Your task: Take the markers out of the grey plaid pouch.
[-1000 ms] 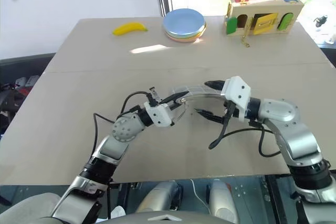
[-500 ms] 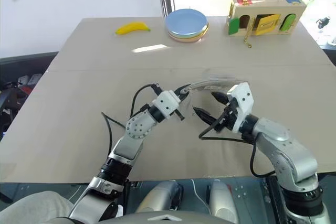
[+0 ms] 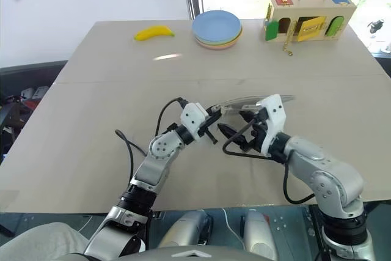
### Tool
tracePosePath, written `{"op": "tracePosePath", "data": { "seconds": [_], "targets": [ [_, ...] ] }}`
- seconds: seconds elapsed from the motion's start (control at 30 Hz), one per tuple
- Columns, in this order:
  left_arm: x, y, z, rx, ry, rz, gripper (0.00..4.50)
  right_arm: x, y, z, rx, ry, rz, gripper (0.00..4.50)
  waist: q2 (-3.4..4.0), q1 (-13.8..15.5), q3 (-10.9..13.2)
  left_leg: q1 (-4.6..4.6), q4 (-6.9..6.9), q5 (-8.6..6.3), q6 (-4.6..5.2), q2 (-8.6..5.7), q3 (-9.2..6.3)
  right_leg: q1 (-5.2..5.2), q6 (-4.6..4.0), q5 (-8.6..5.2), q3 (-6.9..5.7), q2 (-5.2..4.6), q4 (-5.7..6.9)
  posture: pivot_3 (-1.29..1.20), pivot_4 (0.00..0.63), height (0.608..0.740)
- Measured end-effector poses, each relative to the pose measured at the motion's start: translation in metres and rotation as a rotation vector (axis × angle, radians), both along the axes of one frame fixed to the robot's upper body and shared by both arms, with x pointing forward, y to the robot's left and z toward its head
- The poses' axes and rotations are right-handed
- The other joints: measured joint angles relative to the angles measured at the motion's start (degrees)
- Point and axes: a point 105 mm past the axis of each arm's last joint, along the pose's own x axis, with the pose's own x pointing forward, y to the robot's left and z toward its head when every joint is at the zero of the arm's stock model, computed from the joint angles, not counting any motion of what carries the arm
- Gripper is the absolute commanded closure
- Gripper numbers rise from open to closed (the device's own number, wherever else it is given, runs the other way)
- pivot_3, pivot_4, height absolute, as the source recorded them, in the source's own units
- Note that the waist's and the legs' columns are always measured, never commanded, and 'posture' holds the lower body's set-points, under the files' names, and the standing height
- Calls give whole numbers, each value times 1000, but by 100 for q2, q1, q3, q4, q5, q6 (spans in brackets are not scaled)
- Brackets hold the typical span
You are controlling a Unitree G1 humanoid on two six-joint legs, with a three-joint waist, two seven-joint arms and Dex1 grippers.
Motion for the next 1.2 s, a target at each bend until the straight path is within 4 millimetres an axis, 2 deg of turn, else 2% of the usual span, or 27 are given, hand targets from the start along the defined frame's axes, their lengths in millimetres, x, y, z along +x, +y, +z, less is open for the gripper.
{"op": "tracePosePath", "data": {
  "seconds": [0.13, 0.33, 0.37, 0.4, 0.47, 0.67, 0.93, 1.2],
  "targets": [
    [-2, -1, -2, 7, 14, -28, 4500, -4, 20, -7, 3, 26, 55, 69, 0, -4, 0, 0, 0, 0, 0, 0, 0, -1, 0, 0, 1, 0, 0, 0, 150, 740],
    [-3, -3, -4, 13, 21, -42, 4500, -3, 24, -10, -9, 34, 58, 69, 0, 0, 0, 0, 1, 0, 0, 0, -2, 0, 0, 0, -1, 0, 0, 0, 150, 740],
    [-3, -3, -4, 13, 21, -43, 4500, -2, 24, -11, -5, 43, 55, 621, 0, -2, -1, 0, 1, 0, 0, 0, -2, 0, 0, 0, -1, 0, 0, 0, 150, 740],
    [-3, -3, -4, 13, 22, -43, 4500, -2, 23, -12, -5, 45, 54, 751, 0, -2, -1, 0, 1, 0, 0, 0, -2, 0, 0, 0, 0, 0, 0, 0, 150, 740],
    [-4, -3, -5, 15, 24, -48, 4500, 0, 21, -14, -4, 59, 44, 1553, 0, -1, 0, 0, 1, 0, 0, 0, -1, 0, 0, 0, 0, 0, 0, 0, 150, 740],
    [-7, -2, -8, 24, 22, -60, 4500, 3, 15, -7, 45, 67, 18, 4345, 0, -3, 0, 0, 0, 0, 0, 0, -1, 0, 0, 0, 1, 0, 0, 0, 150, 740],
    [-7, 0, -10, 35, 20, -68, 4500, 8, -4, -3, 36, 80, -39, 4437, 0, -5, -1, 0, -1, 0, 0, 0, -1, 0, 0, 0, 1, 0, 0, 0, 150, 740],
    [-6, 0, -8, 28, 20, -78, 4500, 15, -36, 1, -17, 73, -114, 4437, 0, 1, 0, 0, -1, 0, 1, 0, 1, 0, 0, 0, 1, -1, -1, 0, 150, 740]
  ]
}}
